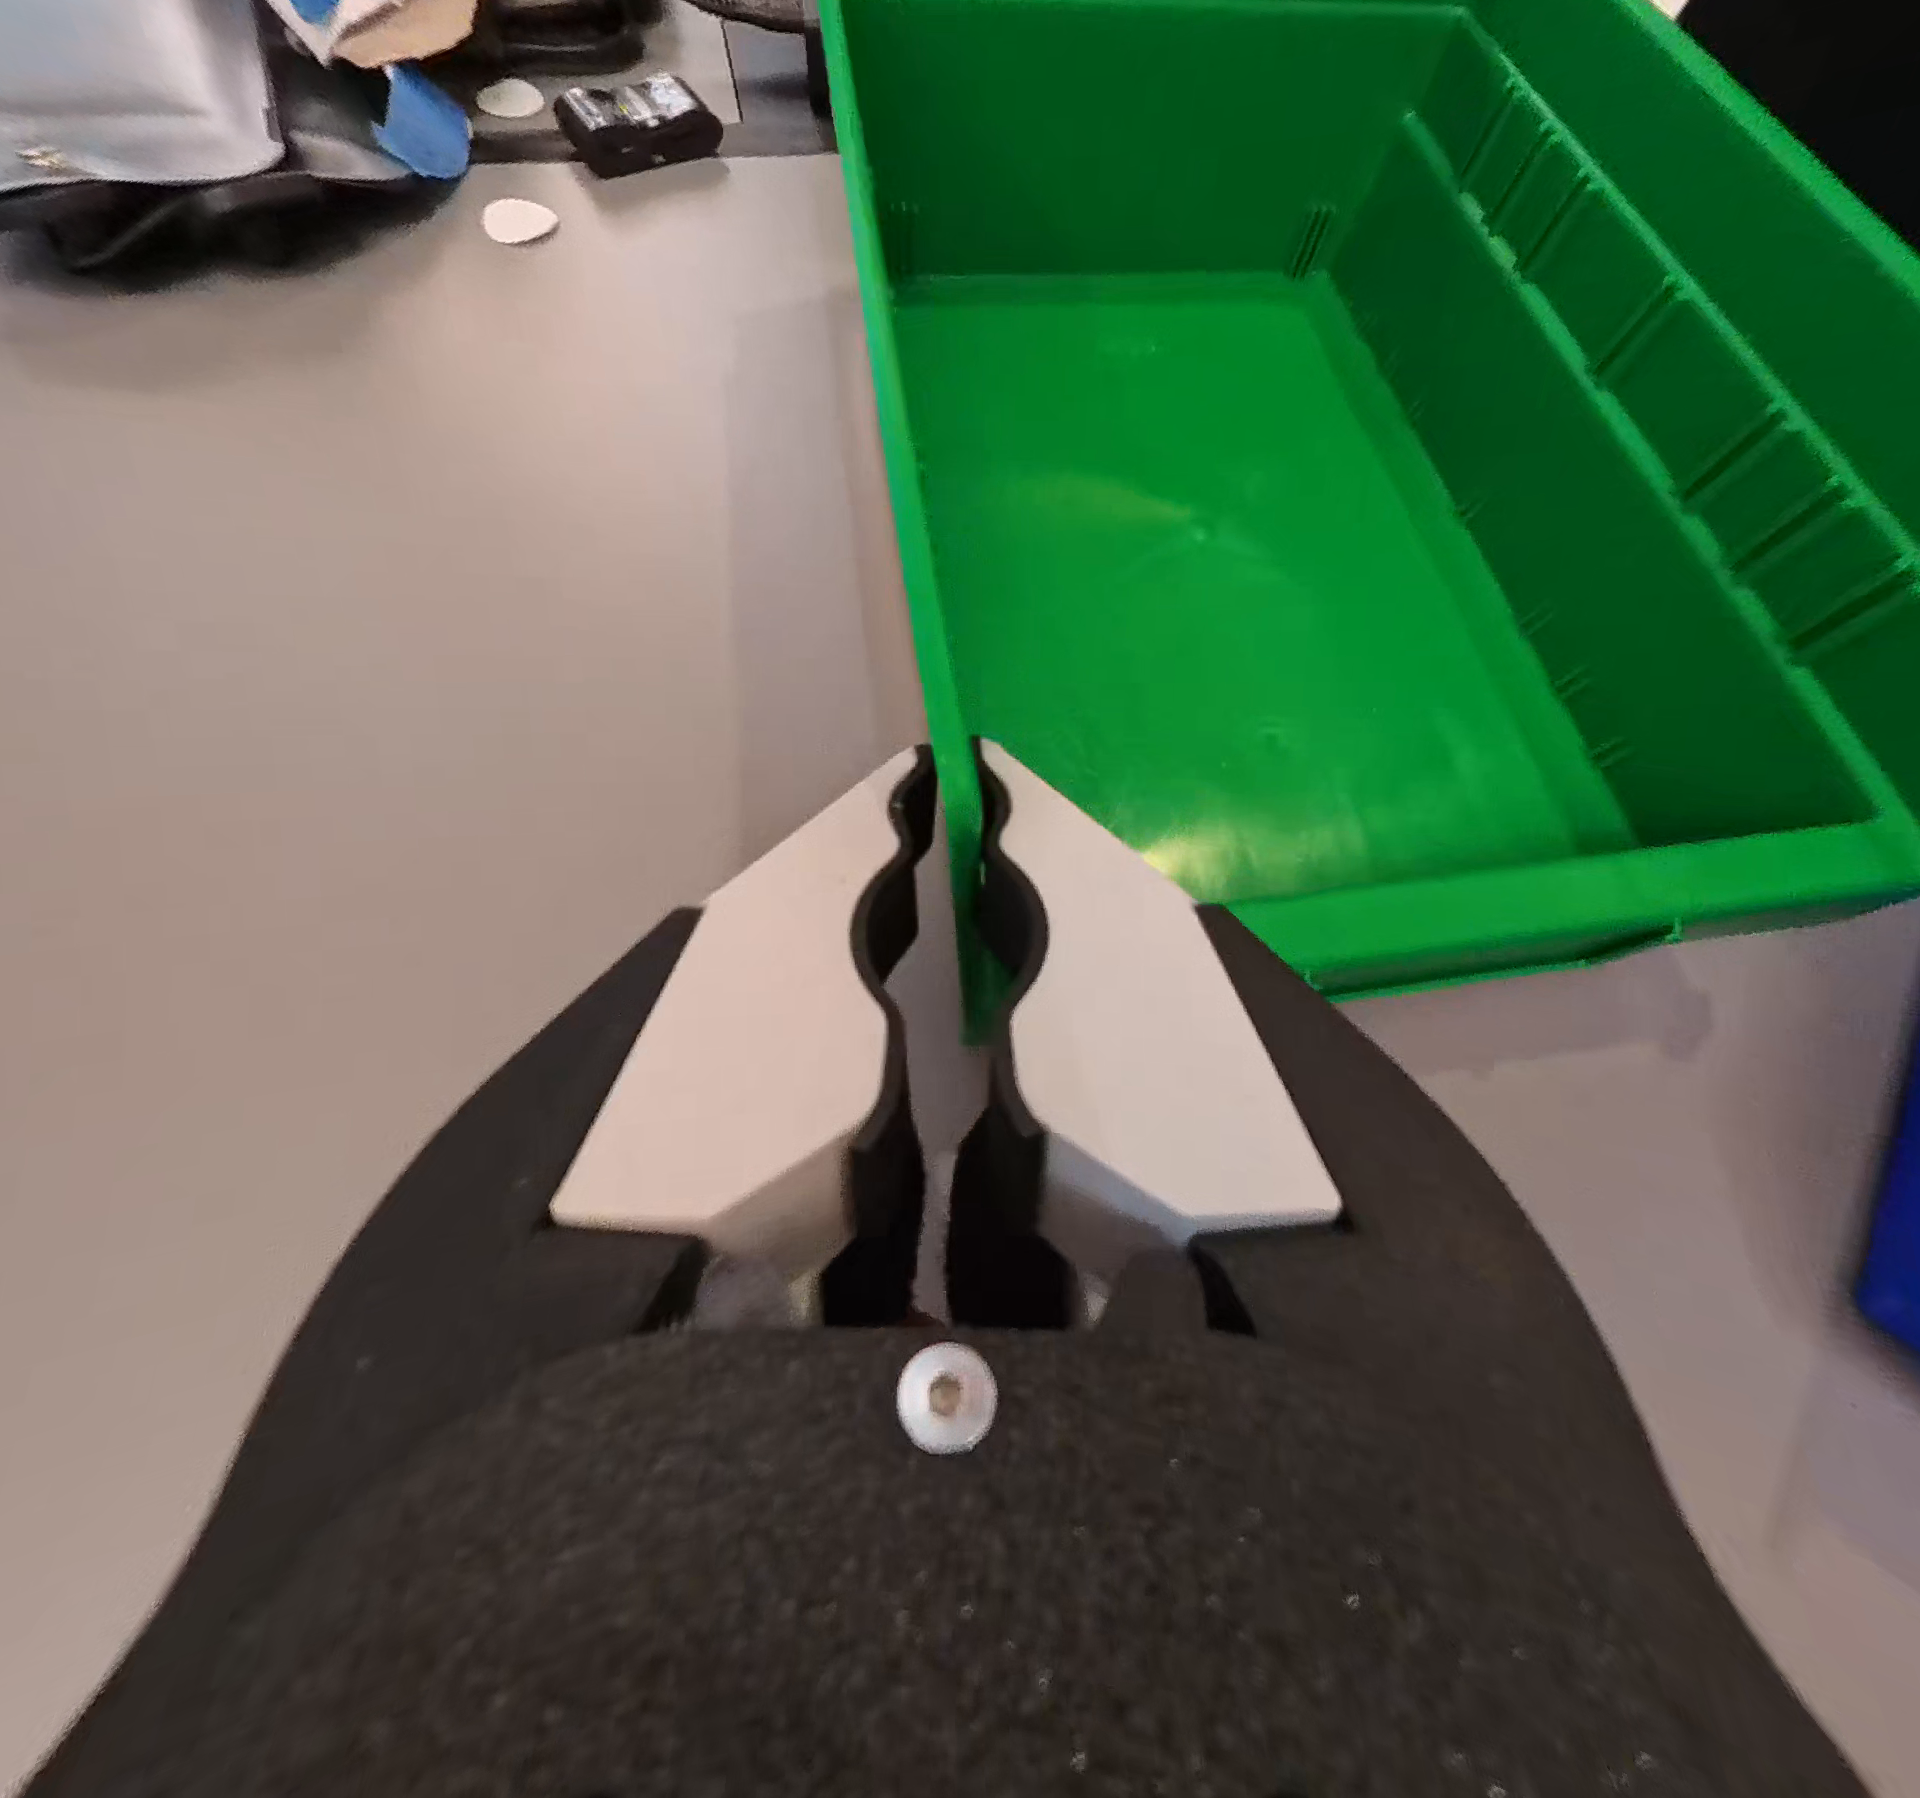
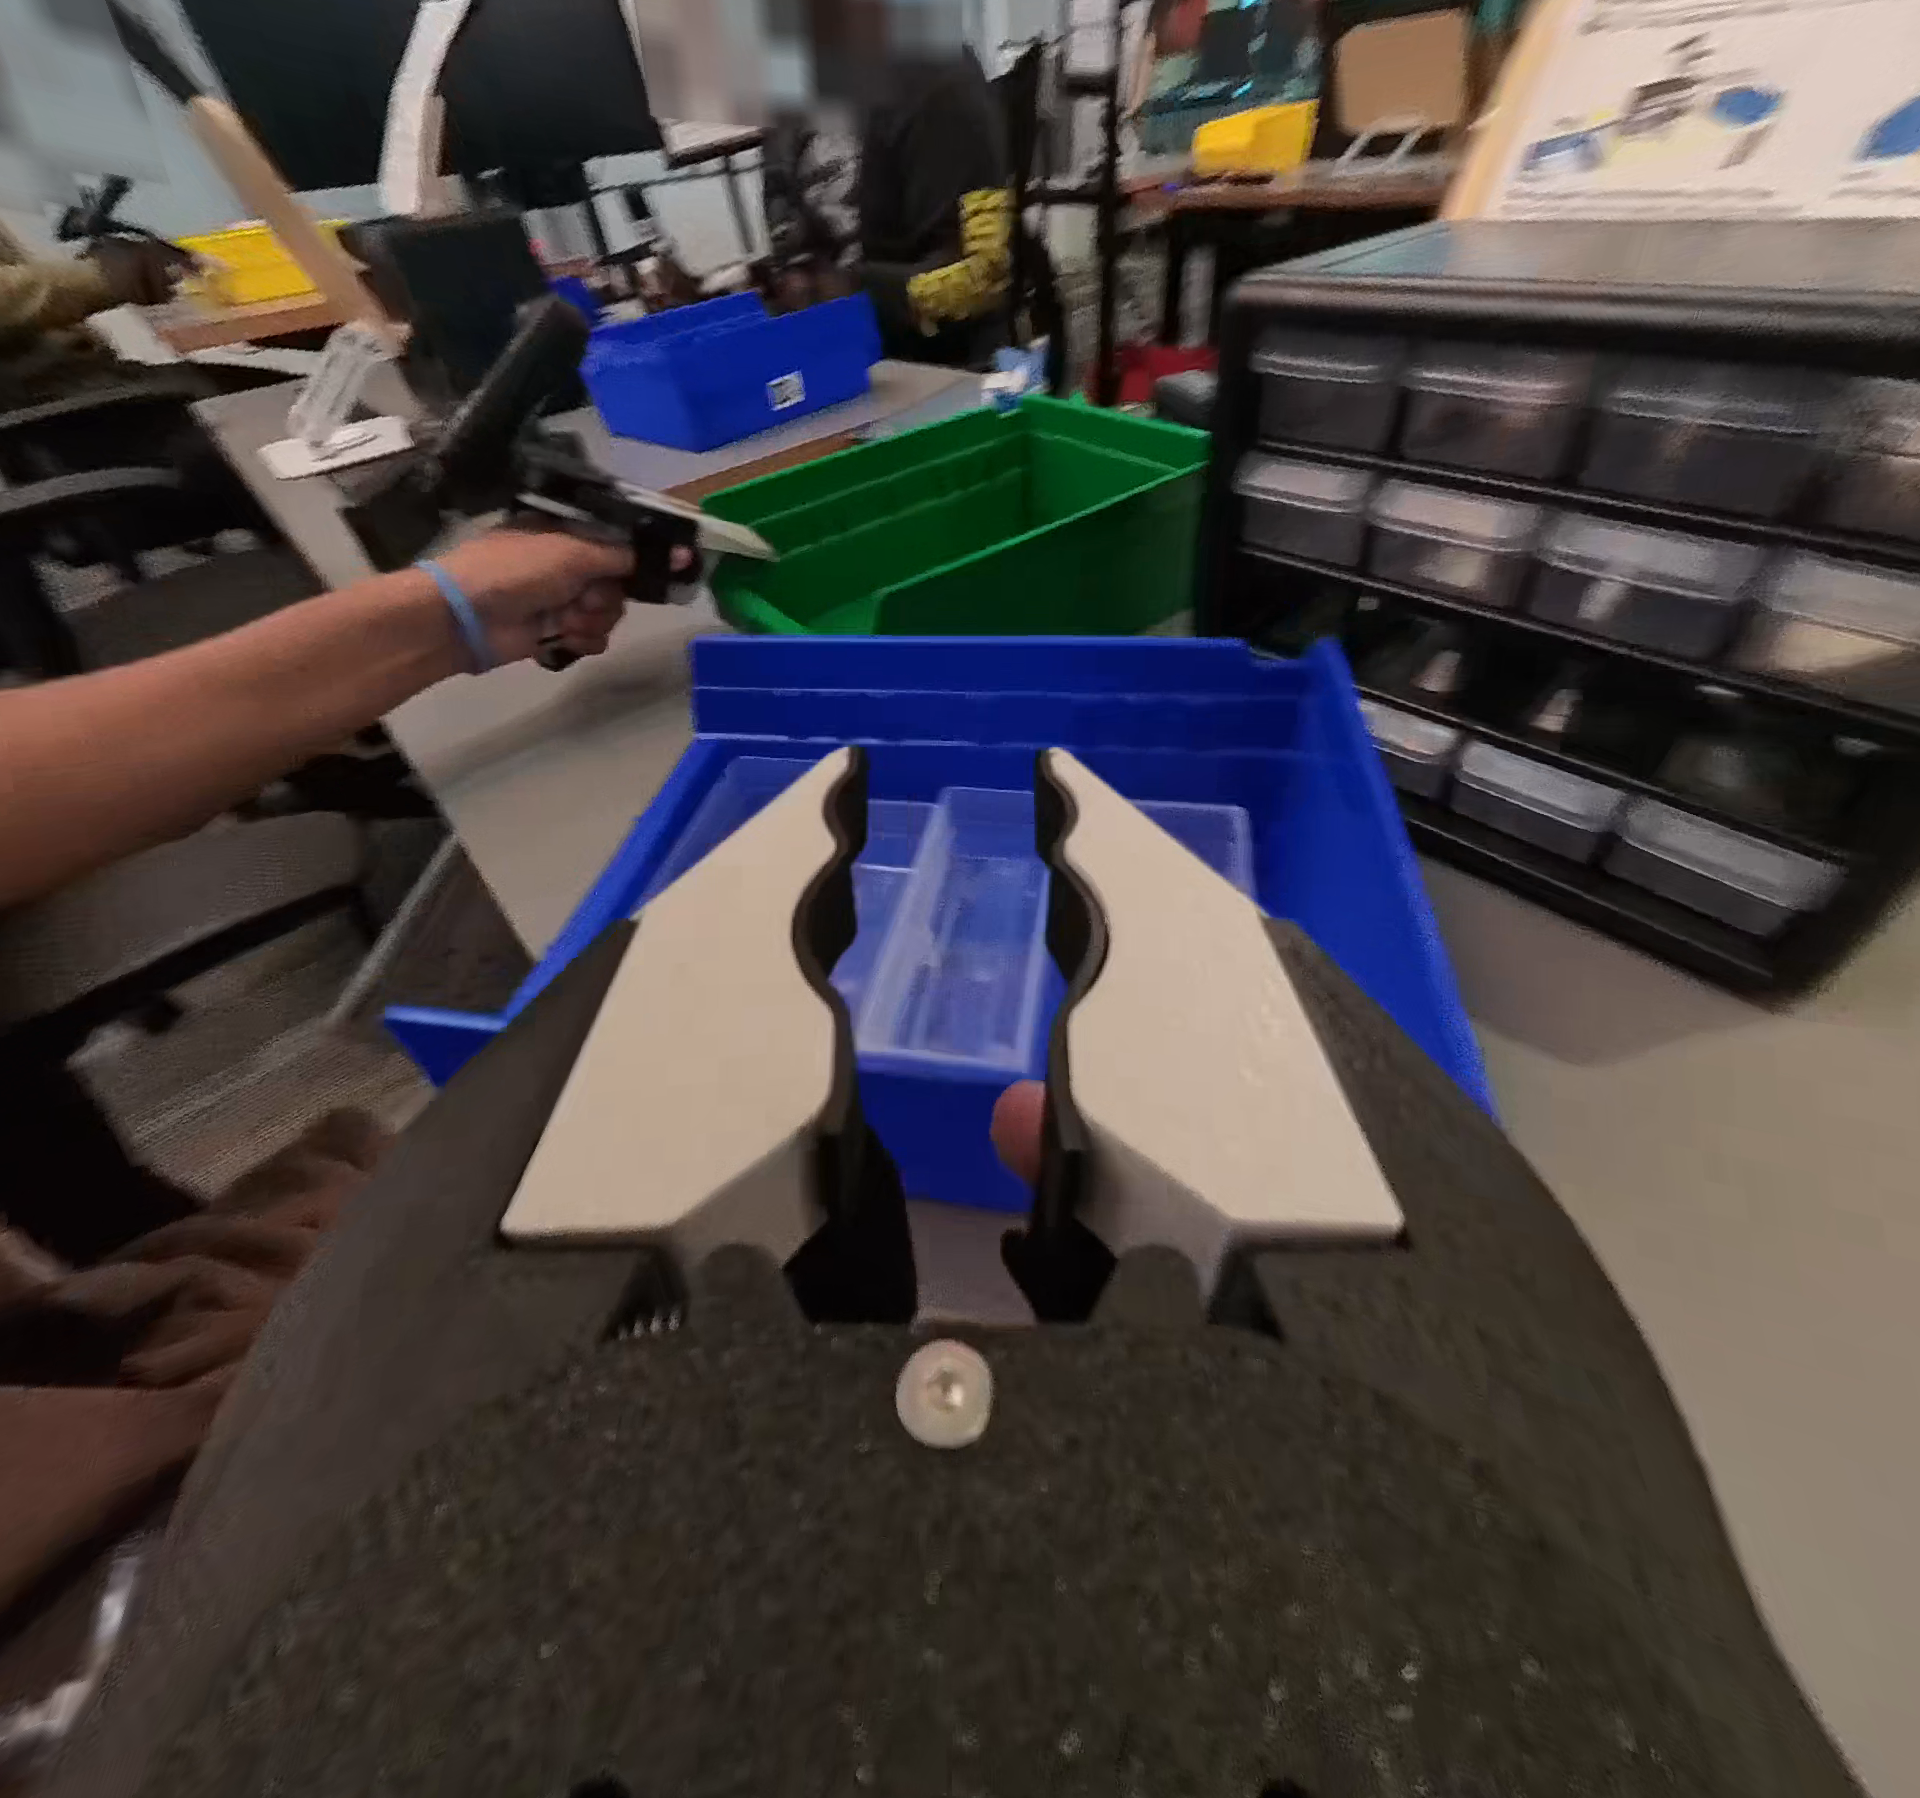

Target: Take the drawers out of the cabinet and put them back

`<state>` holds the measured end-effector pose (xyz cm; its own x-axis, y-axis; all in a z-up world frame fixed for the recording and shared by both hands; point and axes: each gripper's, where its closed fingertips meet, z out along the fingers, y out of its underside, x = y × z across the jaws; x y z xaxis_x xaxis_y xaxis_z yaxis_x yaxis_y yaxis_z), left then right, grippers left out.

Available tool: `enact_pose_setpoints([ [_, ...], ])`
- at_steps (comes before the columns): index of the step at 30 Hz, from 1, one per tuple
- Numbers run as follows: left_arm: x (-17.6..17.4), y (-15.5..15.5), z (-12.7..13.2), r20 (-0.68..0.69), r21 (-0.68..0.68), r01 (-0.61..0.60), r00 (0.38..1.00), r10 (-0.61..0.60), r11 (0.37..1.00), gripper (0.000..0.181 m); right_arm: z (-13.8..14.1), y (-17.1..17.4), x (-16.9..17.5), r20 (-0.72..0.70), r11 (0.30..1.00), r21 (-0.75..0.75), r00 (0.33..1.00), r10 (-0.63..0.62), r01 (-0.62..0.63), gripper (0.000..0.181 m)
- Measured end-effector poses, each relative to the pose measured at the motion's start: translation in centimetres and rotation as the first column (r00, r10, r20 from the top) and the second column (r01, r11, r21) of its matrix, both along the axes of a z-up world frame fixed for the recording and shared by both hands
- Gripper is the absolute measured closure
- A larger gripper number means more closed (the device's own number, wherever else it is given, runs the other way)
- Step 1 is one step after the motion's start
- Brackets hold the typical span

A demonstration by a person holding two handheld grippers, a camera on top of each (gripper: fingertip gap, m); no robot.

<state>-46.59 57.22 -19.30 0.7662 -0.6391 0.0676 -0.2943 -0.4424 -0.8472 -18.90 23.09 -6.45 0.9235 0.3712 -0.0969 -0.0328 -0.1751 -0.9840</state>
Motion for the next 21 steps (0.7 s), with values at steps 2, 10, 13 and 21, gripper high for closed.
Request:
enact_pose_setpoints([
  [2,-1.1,-1.0,0.0,-0.031,0.026,0.006,1.0,-0.005,1.0,0.178,0.3,1.8,-2.4,-0.021,0.992,-0.084,0.996,0.09,-0.092,0.147],
  [10,-9.5,-6.8,0.0,0.011,0.037,-0.055,0.998,0.055,0.998,0.181,0.8,14.2,-12.7,0.277,0.867,-0.409,0.867,0.414,-0.283,0.135],
  [13,-11.8,-9.0,0.1,-0.006,0.045,-0.062,0.998,0.063,0.997,0.181,0.3,21.2,-16.1,0.389,0.827,-0.489,0.78,0.491,-0.277,0.135],
  [21,-13.5,-11.3,0.1,0.051,0.064,-0.127,0.991,0.124,0.99,0.181,-10.7,36.8,-20.0,0.514,0.66,-0.747,0.559,0.65,-0.082,0.133],
])
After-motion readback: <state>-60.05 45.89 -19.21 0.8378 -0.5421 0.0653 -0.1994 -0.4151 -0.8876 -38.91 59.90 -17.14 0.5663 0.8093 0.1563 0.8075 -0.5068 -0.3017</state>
